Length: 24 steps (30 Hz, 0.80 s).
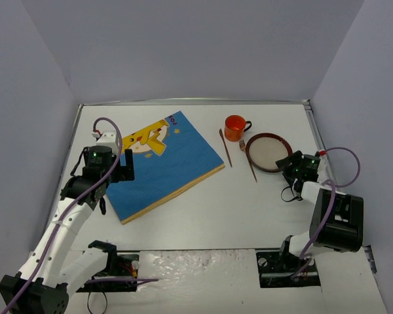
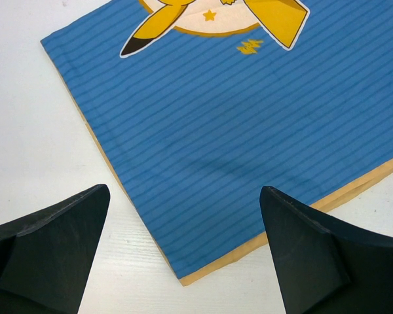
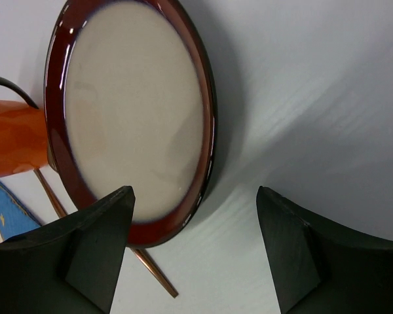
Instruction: Set the dinner table for one person
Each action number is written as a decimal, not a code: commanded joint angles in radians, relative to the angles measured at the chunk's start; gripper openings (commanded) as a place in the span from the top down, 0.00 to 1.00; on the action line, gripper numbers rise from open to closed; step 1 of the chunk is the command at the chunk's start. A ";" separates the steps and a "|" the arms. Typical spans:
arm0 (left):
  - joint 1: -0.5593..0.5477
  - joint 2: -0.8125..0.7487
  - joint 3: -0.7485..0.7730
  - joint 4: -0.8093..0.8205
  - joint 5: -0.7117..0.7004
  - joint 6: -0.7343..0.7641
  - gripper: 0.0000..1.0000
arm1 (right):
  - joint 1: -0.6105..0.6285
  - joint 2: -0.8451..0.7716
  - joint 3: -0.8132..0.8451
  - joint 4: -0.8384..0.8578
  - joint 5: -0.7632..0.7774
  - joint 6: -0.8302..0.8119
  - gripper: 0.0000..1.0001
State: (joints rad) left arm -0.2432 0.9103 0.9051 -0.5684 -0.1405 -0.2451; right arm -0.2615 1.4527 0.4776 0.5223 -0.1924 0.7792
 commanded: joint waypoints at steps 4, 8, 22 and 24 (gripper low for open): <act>-0.002 0.012 0.040 0.030 -0.009 0.006 0.03 | -0.005 0.102 0.047 0.057 0.012 -0.007 0.36; 0.004 0.019 0.040 0.030 -0.008 0.004 0.03 | -0.005 0.131 0.060 0.028 0.039 -0.004 0.42; 0.013 0.036 0.031 0.047 0.048 0.001 0.03 | -0.014 0.232 0.111 -0.049 0.053 0.005 0.79; 0.012 0.042 0.025 0.057 0.087 -0.005 0.03 | -0.021 0.232 0.111 -0.048 0.036 0.009 0.91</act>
State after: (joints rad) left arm -0.2401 0.9416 0.9051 -0.5698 -0.1157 -0.2455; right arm -0.2694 1.6439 0.5921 0.5822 -0.1609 0.7911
